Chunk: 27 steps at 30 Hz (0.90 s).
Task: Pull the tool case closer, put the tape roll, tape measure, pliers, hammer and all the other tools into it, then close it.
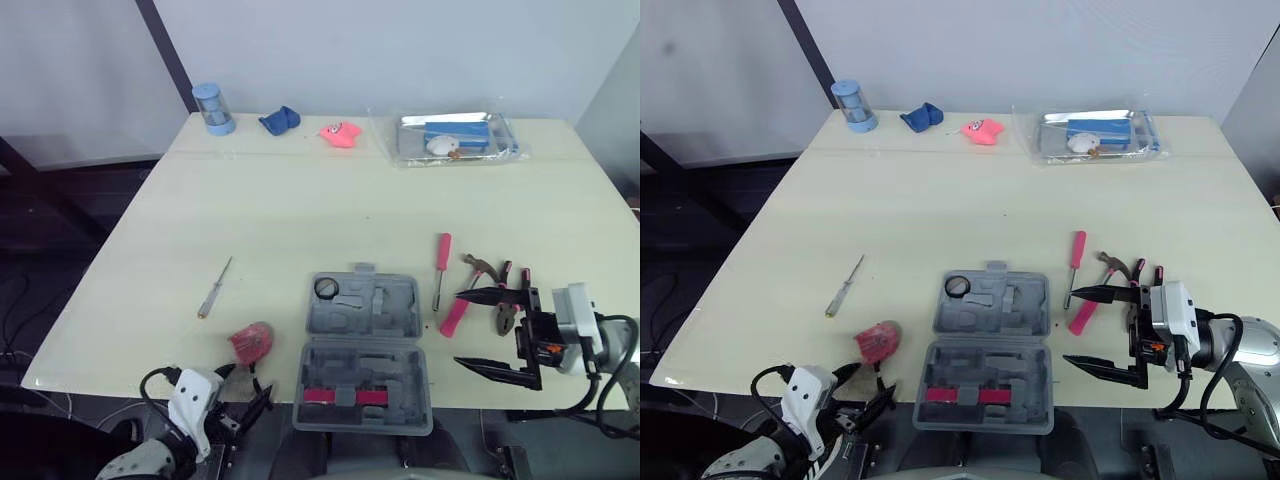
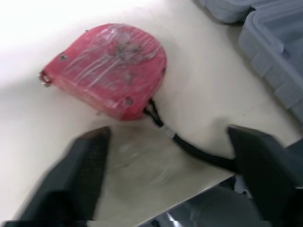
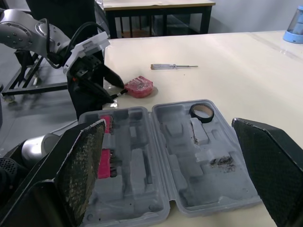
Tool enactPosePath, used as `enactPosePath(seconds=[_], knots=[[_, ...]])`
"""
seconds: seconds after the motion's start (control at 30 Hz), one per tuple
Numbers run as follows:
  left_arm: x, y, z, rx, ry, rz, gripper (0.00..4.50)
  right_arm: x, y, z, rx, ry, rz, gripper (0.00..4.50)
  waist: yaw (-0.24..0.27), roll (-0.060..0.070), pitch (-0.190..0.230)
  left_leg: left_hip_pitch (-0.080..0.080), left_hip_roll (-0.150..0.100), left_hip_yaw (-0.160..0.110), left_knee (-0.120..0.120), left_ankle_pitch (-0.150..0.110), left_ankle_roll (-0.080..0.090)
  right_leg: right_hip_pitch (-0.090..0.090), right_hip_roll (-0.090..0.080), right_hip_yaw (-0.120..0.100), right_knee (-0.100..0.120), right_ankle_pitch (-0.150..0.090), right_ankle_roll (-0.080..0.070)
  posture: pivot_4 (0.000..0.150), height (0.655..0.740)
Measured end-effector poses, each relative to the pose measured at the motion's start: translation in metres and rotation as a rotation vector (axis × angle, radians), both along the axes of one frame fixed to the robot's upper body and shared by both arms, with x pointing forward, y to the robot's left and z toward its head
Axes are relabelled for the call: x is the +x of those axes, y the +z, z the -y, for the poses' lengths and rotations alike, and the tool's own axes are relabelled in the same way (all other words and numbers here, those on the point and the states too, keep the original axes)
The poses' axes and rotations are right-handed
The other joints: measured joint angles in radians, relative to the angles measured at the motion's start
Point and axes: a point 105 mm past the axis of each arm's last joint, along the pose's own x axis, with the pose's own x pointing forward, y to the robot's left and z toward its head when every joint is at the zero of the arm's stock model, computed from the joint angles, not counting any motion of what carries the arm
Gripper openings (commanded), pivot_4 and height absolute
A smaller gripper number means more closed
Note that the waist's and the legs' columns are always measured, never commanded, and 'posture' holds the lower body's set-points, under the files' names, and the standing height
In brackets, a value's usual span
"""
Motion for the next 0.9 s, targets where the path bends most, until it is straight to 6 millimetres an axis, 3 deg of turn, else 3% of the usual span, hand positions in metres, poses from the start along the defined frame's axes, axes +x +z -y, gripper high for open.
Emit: enactPosePath(seconds=[0.2, 0.4, 0.53, 0.73, 0.9], knots=[[-0.006, -0.012, -0.027, 0.005, -0.047, 0.132, 4.46, 0.001, -0.001, -0.001, 0.007, -0.013, 0.006, 4.50, -0.004, 0.009, -0.007, 0.001, 0.000, 0.001, -0.001, 0.000, 0.000, 0.000, 0.000, 0.001, 0.000, 0.000, 0.000, 0.150, 0.7400], [-0.009, -0.007, -0.041, 0.038, -0.132, 0.190, 4.46, 0.002, -0.002, -0.004, 0.016, -0.012, 0.016, 4.50, -0.005, 0.006, -0.007, 0.001, 0.000, 0.000, -0.001, 0.000, 0.000, 0.000, 0.000, 0.000, 0.000, 0.000, 0.000, 0.150, 0.7400], [-0.010, 0.009, -0.034, 0.046, -0.209, 0.219, 4.46, 0.002, -0.002, -0.006, 0.021, -0.005, 0.018, 4.50, -0.009, 0.001, -0.005, 0.000, 0.000, 0.000, 0.000, 0.000, 0.000, 0.000, 0.000, 0.000, -0.001, 0.000, 0.000, 0.150, 0.7400], [0.002, 0.055, -0.010, -0.051, -0.288, 0.351, 4.46, 0.002, -0.003, -0.007, 0.019, -0.001, 0.018, 4.50, -0.012, -0.002, -0.003, 0.000, 0.001, -0.001, 0.000, 0.000, 0.000, 0.000, 0.000, 0.000, 0.000, 0.000, 0.000, 0.150, 0.7400], [0.015, 0.068, -0.006, -0.042, -0.312, 0.323, 4.46, 0.002, -0.003, -0.007, 0.019, -0.002, 0.017, 4.50, -0.017, -0.002, -0.003, 0.000, 0.001, -0.001, 0.000, 0.000, 0.000, 0.000, 0.001, 0.000, 0.000, 0.000, 0.000, 0.150, 0.7400]])
